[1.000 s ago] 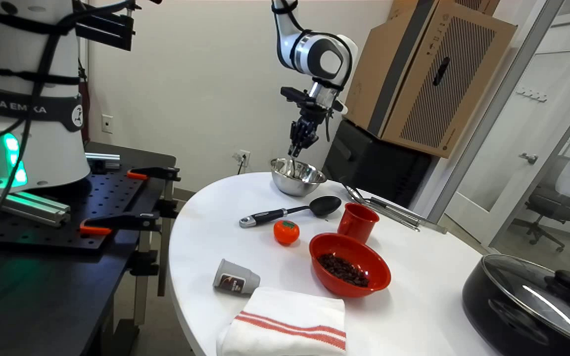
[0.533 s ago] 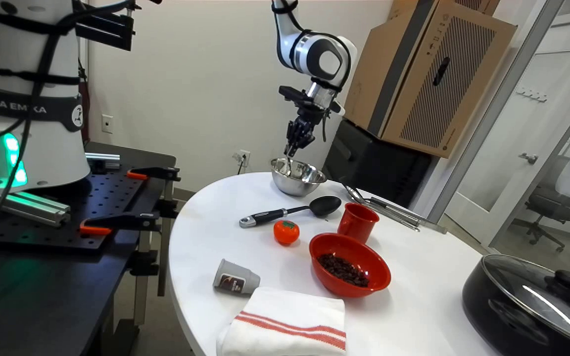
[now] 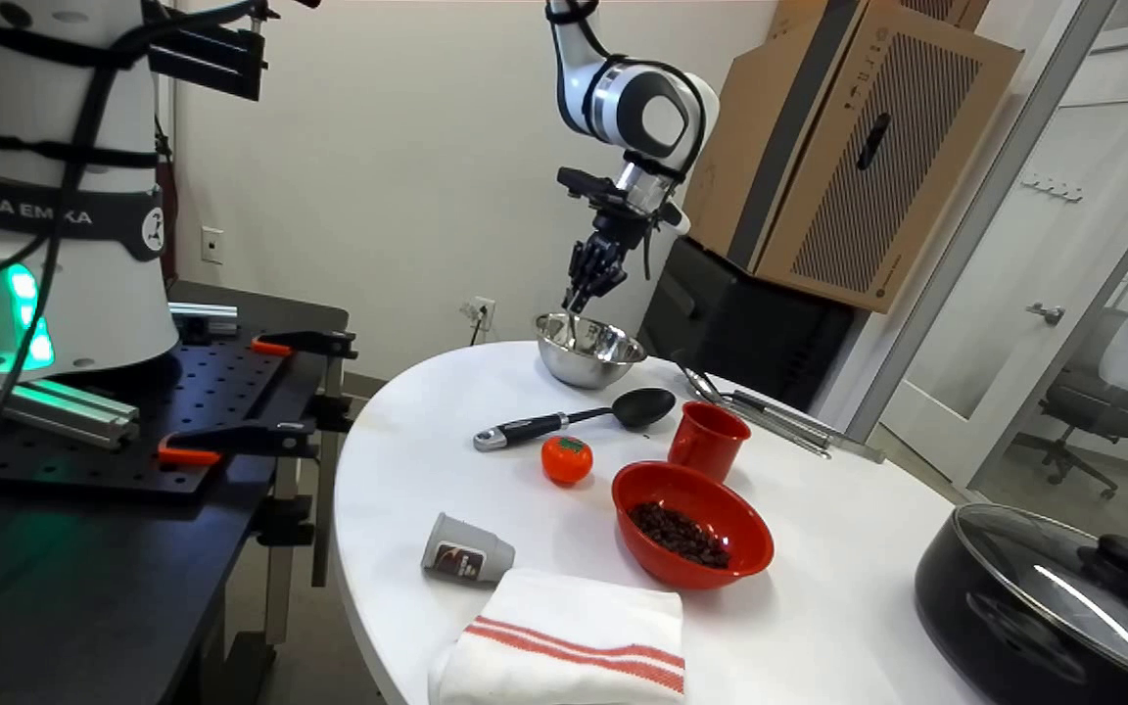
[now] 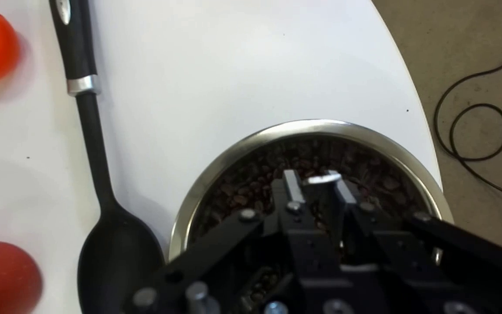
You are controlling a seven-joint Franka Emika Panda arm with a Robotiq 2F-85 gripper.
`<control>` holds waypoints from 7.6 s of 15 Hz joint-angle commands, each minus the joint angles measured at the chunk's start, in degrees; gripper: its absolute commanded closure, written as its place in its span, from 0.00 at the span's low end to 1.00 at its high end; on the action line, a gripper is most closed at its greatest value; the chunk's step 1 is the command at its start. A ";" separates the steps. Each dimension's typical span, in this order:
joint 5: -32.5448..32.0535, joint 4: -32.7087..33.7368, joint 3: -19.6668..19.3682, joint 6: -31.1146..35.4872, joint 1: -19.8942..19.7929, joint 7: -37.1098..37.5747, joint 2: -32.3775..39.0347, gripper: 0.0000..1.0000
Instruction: Take the spoon in the cup and mix the contents in the silver bowl, then put the spoon back in the cup and move it next to the silver bowl, then pick the tomato and put it in the red bowl
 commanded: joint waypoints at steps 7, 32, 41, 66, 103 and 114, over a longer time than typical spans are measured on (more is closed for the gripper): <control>8.22 1.16 3.09 -9.92 -3.07 -8.71 -3.68 0.96; 9.71 1.13 -5.18 -12.33 -11.26 -5.46 -15.90 0.96; 10.45 1.22 -9.46 -10.06 -14.99 -0.19 -12.43 0.96; 15.05 13.25 -7.74 -2.41 -14.68 2.97 7.01 0.96; -7.13 -6.72 -8.85 8.78 -13.22 -11.68 -7.19 0.00; -7.62 -6.45 -9.52 17.30 -14.91 -15.07 -1.36 0.00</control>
